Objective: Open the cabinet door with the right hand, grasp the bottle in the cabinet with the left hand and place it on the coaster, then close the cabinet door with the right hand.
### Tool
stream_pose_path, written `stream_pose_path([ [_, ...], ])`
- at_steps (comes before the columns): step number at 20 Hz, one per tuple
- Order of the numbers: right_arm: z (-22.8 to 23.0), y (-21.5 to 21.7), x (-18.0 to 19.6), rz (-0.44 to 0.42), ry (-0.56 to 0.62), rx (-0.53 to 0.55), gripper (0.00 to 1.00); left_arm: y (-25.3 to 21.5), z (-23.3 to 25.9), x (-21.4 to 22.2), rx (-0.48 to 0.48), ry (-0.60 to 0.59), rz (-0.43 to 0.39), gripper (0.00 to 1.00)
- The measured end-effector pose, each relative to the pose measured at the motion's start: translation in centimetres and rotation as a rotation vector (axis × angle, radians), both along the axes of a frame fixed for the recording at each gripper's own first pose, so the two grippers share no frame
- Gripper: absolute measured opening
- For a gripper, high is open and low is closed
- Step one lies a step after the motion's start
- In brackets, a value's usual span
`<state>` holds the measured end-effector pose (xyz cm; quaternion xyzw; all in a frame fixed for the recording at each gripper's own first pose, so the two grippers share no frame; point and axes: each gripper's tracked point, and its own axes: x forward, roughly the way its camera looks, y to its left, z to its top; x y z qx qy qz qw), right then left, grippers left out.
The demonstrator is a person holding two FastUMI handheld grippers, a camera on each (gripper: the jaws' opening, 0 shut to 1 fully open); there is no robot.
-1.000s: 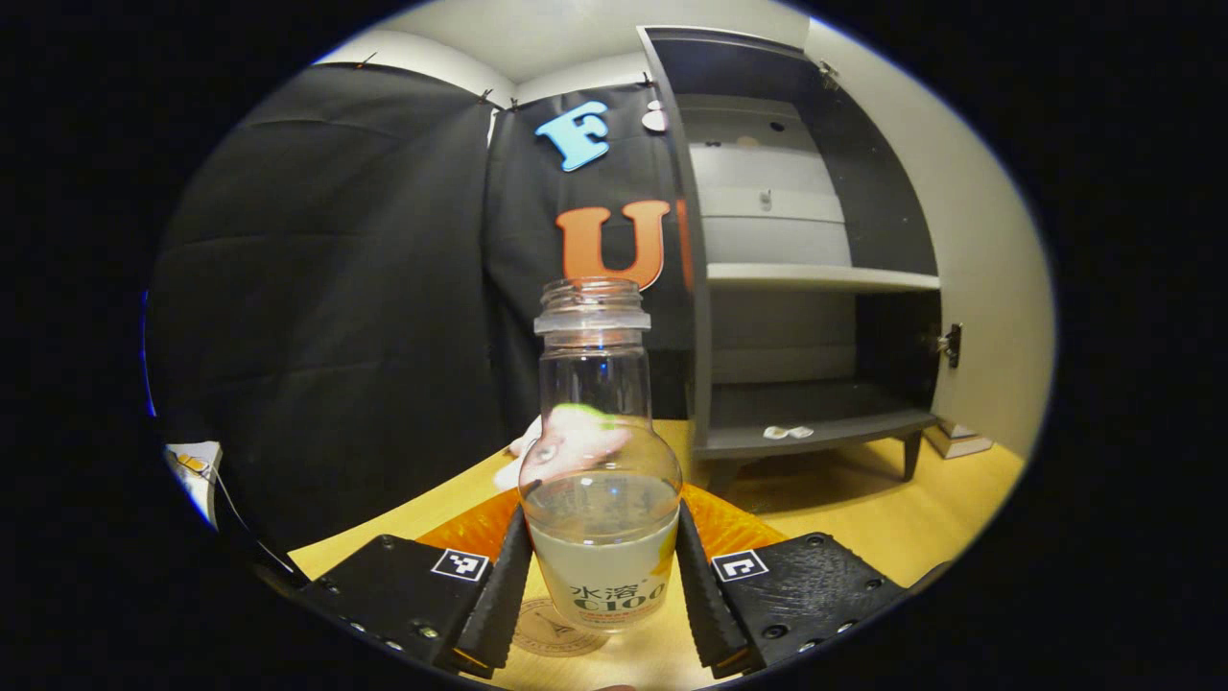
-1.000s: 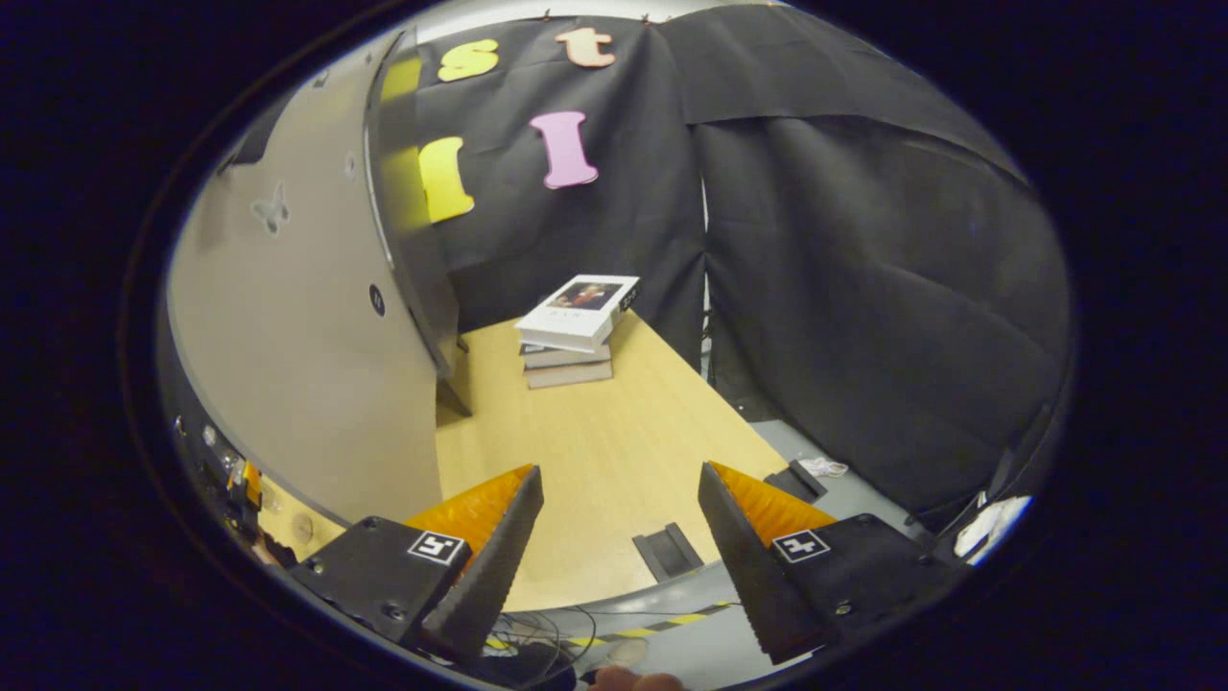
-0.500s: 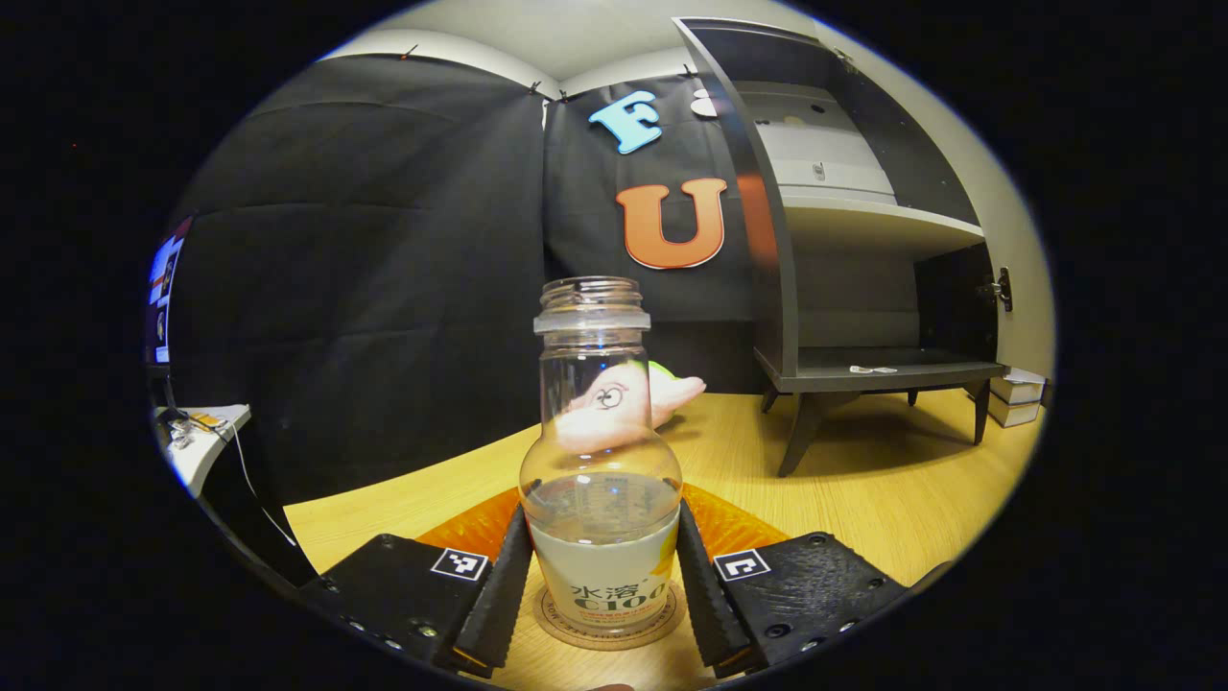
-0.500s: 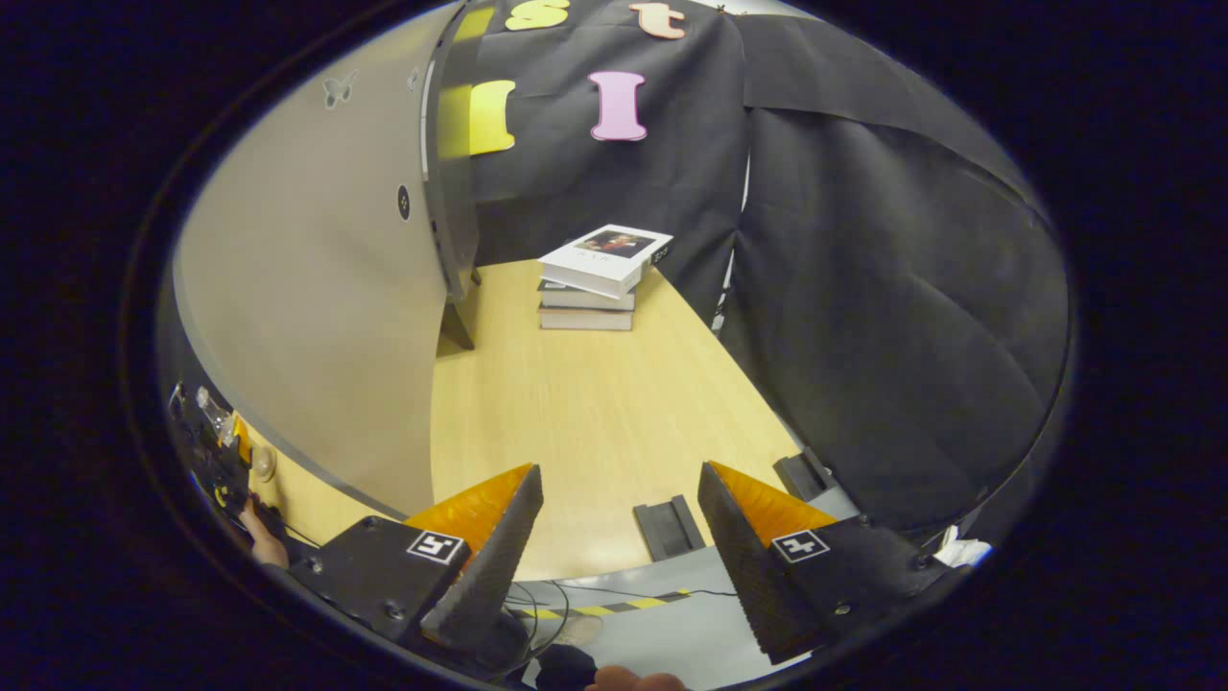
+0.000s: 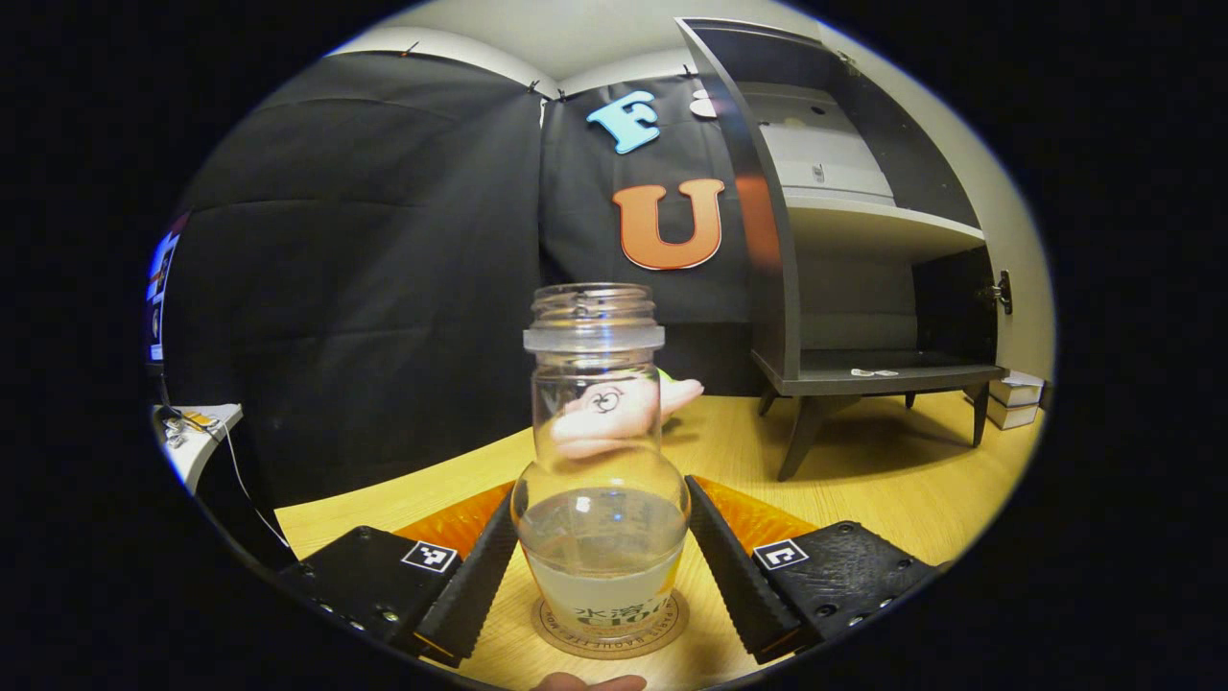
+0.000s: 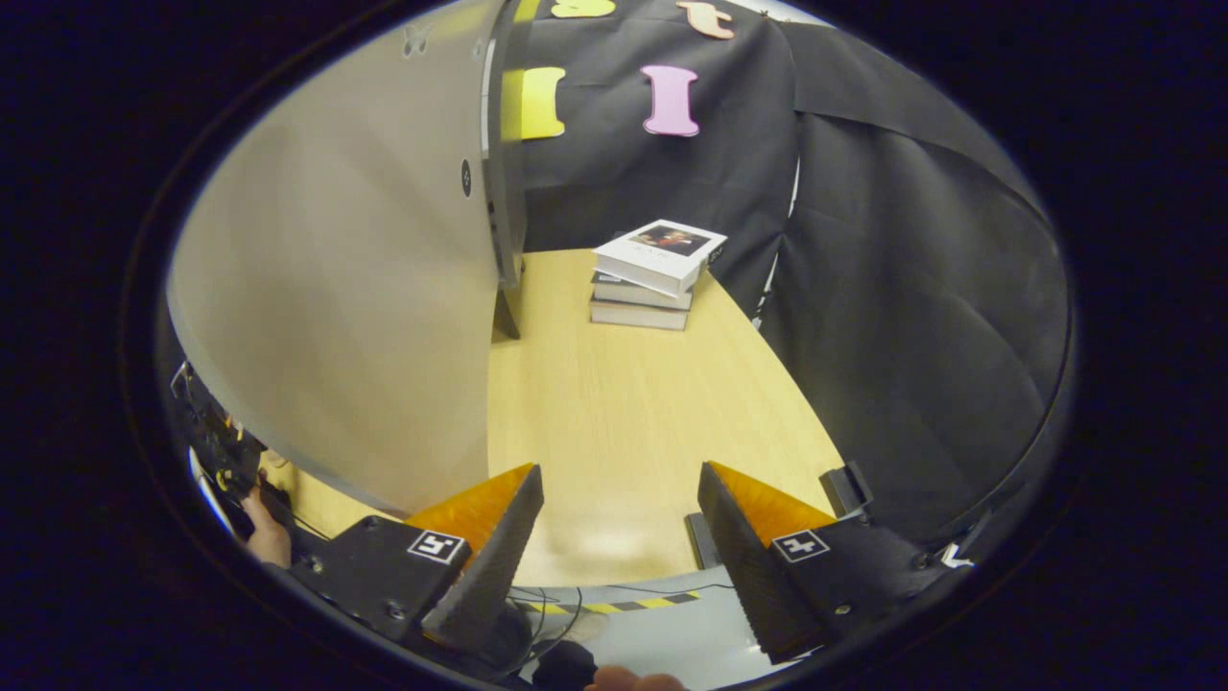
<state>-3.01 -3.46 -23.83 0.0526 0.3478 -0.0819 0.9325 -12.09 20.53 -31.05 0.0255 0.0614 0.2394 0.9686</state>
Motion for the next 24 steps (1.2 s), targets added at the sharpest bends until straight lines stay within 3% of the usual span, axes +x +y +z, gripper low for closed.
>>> stream_pose_path([
  [5,-1.1,-0.3,-0.3,-0.029,0.026,0.050,1.00,-0.3,0.4,-0.2,-0.002,-0.015,0.005,0.96],
  [11,0.1,-0.6,-1.0,-0.050,-0.028,0.105,1.00,-0.9,5.3,-0.2,0.021,-0.025,0.000,0.96],
  [14,1.8,-0.9,-0.9,-0.105,-0.071,0.169,1.00,-1.2,11.5,-0.5,0.053,-0.007,-0.024,0.96],
  [18,7.8,-3.5,0.1,-0.118,-0.226,0.175,1.00,-4.0,24.1,-1.1,0.148,-0.058,-0.132,0.96],
  [19,9.5,-4.0,0.4,-0.102,-0.273,0.189,1.00,-5.2,26.8,-0.8,0.160,-0.071,-0.173,0.96],
  [21,13.0,-3.3,1.0,0.010,-0.349,0.268,1.00,-8.8,31.0,0.0,0.164,-0.072,-0.287,0.96],
  [24,20.1,-3.0,1.2,0.182,-0.452,0.416,1.00,-13.1,35.7,-0.3,0.187,-0.102,-0.369,0.96],
])
